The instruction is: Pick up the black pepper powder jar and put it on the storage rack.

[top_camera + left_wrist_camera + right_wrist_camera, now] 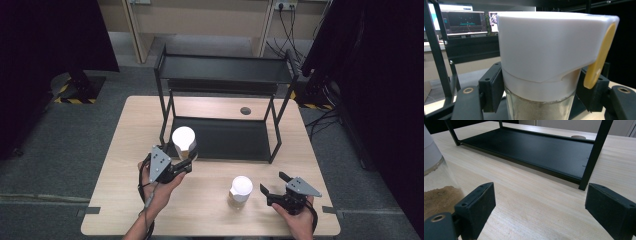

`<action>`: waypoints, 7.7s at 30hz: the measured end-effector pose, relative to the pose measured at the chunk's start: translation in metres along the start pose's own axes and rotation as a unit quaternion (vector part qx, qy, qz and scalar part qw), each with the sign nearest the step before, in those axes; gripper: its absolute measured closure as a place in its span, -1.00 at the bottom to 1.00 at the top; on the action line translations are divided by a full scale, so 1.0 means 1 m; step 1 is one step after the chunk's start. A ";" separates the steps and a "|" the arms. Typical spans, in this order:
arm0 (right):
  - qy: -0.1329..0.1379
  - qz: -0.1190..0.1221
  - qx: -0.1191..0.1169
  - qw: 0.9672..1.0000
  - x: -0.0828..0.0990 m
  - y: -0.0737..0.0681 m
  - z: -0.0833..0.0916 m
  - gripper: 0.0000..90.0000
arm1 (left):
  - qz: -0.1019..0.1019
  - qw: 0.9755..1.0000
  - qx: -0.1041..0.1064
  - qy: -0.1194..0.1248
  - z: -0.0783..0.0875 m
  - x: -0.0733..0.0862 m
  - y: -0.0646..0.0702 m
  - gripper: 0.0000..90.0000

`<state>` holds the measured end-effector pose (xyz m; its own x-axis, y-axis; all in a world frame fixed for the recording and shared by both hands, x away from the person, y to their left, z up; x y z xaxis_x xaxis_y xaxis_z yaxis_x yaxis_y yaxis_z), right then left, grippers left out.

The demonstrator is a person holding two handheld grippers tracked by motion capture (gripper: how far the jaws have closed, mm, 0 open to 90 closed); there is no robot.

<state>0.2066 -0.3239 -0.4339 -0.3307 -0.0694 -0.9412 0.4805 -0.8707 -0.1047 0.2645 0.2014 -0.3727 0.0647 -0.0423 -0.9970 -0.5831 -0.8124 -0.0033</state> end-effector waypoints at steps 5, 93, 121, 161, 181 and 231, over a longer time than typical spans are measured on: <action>0.000 0.000 0.000 1.000 0.000 0.000 0.000 -0.78 | 0.002 1.000 -0.010 0.009 -0.003 -0.007 -0.001 -0.32; 0.000 -0.001 0.002 1.000 0.000 0.000 0.000 -0.78 | -0.018 0.993 -0.075 0.084 -0.061 -0.105 -0.021 -0.32; 0.000 0.000 0.002 1.000 0.000 0.000 0.000 -0.78 | -0.026 0.991 -0.099 0.084 -0.088 -0.133 -0.025 -0.32; -0.001 0.001 -0.001 1.000 0.000 0.001 -0.001 -0.78 | -0.013 0.990 -0.135 0.044 -0.150 -0.171 -0.055 -0.32; 0.000 0.001 -0.003 1.000 0.000 0.001 -0.001 -0.78 | -0.002 0.990 -0.139 -0.001 -0.179 -0.165 -0.067 -0.32; -0.002 0.009 -0.004 1.000 -0.001 -0.001 -0.002 -0.78 | 0.004 0.990 -0.139 0.028 -0.141 -0.157 -0.058 -0.65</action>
<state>0.2084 -0.3222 -0.4336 -0.3245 -0.0876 -0.9418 0.4938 -0.8649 -0.0897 0.4023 0.1731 -0.2053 0.1093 -0.0752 -0.9912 -0.3384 -0.9404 0.0341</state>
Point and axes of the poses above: each handheld gripper's, and its own axes: z roughly backward along the jaws, x roughly out of its underside, y roughly to its right, the point moved 2 cm from there along -z, roughly forward along the jaws, and after that the axes turned 7 degrees about y, right-handed, at the moved point
